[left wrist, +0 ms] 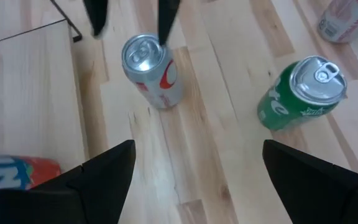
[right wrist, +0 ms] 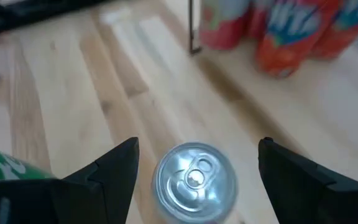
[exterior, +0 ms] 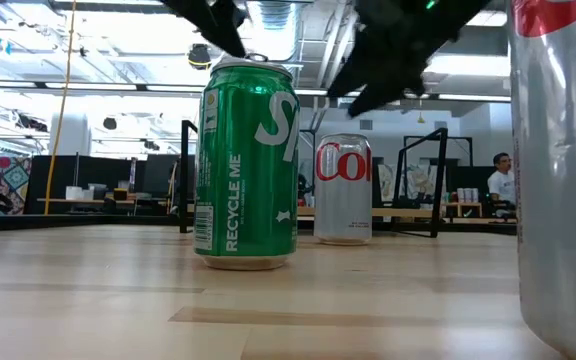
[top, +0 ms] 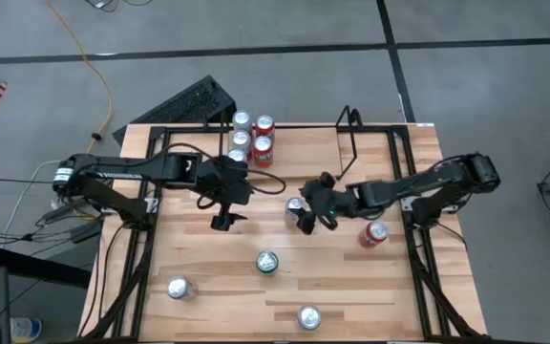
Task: Place canned beverage on shelf
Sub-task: Put the bottom red soda can on the shelf aligned with the other red soda can
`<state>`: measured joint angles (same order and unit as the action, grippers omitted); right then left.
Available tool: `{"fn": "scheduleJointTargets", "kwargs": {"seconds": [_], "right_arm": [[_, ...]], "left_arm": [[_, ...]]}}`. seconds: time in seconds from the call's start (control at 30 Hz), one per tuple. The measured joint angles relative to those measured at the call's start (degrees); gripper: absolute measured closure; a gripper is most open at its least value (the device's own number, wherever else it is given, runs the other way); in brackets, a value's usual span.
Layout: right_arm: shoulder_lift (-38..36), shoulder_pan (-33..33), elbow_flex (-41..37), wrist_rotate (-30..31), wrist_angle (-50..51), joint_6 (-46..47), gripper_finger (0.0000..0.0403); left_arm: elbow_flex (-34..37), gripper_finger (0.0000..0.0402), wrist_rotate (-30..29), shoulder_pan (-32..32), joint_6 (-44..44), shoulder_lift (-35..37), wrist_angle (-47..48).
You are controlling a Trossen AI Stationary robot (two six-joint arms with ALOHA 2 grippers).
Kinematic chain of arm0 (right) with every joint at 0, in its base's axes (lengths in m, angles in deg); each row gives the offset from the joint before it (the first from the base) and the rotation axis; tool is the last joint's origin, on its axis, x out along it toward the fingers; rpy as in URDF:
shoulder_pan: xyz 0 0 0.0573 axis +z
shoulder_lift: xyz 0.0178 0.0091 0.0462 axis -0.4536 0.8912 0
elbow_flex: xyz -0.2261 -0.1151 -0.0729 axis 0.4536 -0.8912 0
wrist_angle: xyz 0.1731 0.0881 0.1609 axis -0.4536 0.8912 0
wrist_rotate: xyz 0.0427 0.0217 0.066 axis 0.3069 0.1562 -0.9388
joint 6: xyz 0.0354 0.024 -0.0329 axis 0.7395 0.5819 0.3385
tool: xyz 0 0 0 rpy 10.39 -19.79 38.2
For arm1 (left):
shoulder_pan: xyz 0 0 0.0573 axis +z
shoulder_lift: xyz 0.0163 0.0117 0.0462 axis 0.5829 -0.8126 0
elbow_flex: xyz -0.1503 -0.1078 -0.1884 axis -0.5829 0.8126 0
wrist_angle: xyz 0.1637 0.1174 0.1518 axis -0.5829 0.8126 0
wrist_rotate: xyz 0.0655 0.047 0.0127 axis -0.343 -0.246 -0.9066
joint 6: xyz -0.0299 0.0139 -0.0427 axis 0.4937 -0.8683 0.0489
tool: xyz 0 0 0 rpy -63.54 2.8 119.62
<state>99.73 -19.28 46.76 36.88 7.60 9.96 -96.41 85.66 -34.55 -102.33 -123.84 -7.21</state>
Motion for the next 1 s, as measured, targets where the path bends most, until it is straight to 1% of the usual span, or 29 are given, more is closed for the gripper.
{"fn": "scheduleJointTargets", "kwargs": {"seconds": [0.07,0.13,0.3,0.37,0.47,0.57,0.67,0.77,0.83,0.87,0.93,1.0], "right_arm": [[1.61,-1.63,-0.13,-4.48,-1.98,-0.06,0.0101],[2.99,-2.81,-0.05,-6.91,-7.03,0.2,0.0101],[6.33,-3.97,-0.09,-6.95,-16.47,0.19,0.0101],[6.89,-4.49,-0.09,-6.93,-20.24,-0.08,0.0101],[6.96,-5.32,-0.09,-6.92,-23.76,-3.33,0.0101],[5.78,-5.75,-0.09,-6.88,-26.26,-6.54,0.0101],[3.74,-5.96,-0.03,-6.87,-25.65,-8.1,0.0101],[3.1,-5.95,-0.04,-6.85,-21.49,-9.3,0.0101],[2.58,-5.95,-0.09,-6.92,-18.49,-9.6,0.0101],[1.67,-5.97,-0.15,-7.01,-16.26,-10.25,0.0101],[-0.09,-6.39,0.01,-7.09,-14.93,-12.17,0.0101],[-2.63,-6.9,-0.08,-7.37,-11.15,-15.19,0.0101]], "left_arm": [[4.23,0.0065,0.01,0.29,1.49,3.03,-2.98],[8.95,0.0065,0.05,0.9,2.97,6.59,-6.74],[18.84,0.0065,-0.31,2.66,5.28,15.82,-16.77],[21.1,0.0065,-1.59,3.15,5.09,18.6,-19.9],[23.27,0.0065,-3.09,3.44,3.59,20.87,-23.22],[23.56,0.0065,-4.67,3.46,3.33,21.04,-24.21],[23.56,0.0065,-6.27,3.45,5.4,20.48,-26.52],[23.59,0.0065,-8.37,3.44,8.97,19.74,-26.78],[23.54,0.0065,-9.55,3.46,13.15,18.56,-28.94],[23.54,0.0065,-9.66,3.46,15.31,17.97,-29.25],[23.56,0.0065,-9.54,3.46,19.49,16.02,-30.91],[23.52,0.0065,-7.67,3.43,22.78,13.7,-33.33]]}}
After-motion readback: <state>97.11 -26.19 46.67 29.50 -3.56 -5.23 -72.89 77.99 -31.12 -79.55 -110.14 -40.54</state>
